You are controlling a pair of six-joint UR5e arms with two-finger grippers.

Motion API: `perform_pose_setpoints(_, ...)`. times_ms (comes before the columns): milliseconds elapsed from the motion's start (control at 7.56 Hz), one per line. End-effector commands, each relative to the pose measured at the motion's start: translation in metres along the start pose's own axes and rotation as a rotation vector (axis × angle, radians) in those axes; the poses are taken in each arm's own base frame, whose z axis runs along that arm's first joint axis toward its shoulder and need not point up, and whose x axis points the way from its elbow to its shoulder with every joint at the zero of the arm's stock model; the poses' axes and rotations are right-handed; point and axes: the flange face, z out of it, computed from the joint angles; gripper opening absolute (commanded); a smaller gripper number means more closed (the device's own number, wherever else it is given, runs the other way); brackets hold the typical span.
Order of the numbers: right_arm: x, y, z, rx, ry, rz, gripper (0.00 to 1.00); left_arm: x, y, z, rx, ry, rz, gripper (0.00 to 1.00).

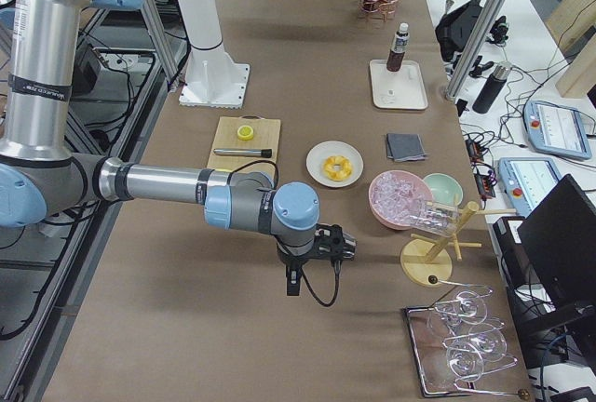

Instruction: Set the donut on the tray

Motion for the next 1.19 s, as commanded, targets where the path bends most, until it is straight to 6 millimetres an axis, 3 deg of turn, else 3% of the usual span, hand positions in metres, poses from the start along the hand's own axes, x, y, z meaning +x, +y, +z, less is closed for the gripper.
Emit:
perform_pose_setpoints(0, 0.0011, 0.0011, -0.006, 0.012, 0.001, 0.006, 1.0, 0.0003, 0.0, -0.0003, 0.001, 0.0, 0.001, 0.98)
perform_pose_setpoints(1058, 0.0039, 0.0067, -0.0022, 0.003, -0.002, 0.014, 1.0, -0.0014, 0.0038, 0.0011, -0.003, 0.001, -0.006, 0.98)
